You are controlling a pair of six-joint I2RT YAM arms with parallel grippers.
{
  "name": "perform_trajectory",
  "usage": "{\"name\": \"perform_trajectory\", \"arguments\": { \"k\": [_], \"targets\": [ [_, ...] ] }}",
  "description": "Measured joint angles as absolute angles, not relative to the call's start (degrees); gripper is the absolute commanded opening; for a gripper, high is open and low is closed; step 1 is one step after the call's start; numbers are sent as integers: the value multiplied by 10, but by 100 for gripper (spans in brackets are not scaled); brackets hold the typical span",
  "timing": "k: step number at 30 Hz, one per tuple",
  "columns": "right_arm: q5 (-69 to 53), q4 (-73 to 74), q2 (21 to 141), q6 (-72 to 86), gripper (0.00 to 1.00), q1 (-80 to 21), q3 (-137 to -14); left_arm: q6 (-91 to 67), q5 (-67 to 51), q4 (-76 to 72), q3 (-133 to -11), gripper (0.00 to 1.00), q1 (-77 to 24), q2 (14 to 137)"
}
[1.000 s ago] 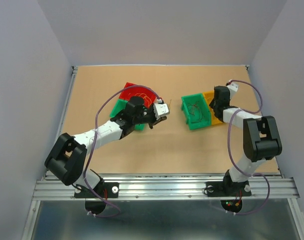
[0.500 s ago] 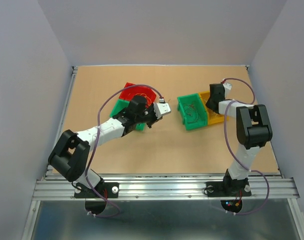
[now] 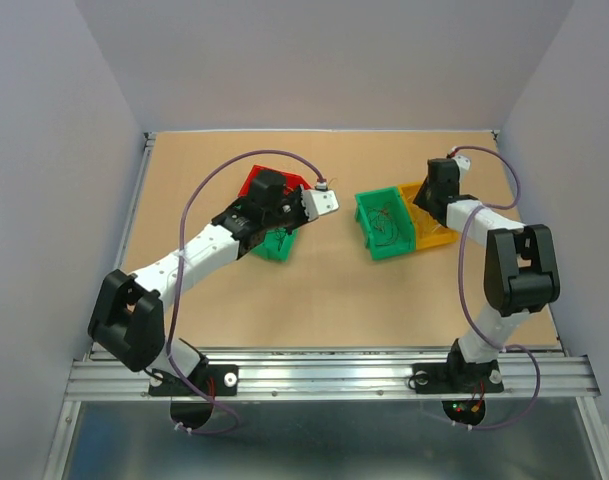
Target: Untangle the cables
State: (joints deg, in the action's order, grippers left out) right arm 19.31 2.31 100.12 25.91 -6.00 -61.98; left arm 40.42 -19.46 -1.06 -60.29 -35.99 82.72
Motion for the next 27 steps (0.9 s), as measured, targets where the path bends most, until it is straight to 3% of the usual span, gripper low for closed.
{"name": "perform_trajectory", "arguments": {
  "k": [7,14,21,22,27],
  "targets": [
    [182,29,958,253,67,-60,-604,455,-189,66,-663,0,-331,839],
    [104,7,860,224,79,-76,-549,467,-272,131,-696,0,-317,880],
    [-133,-193,714,190,89,-148,-383,467,-394,187,-696,0,-318,894],
    [-156,-218,709,190,94,-153,-370,467,-404,189,-696,0,-318,894],
    [-264,-369,721,190,94,-182,-320,473,-440,206,-696,0,-318,894]
  ]
}}
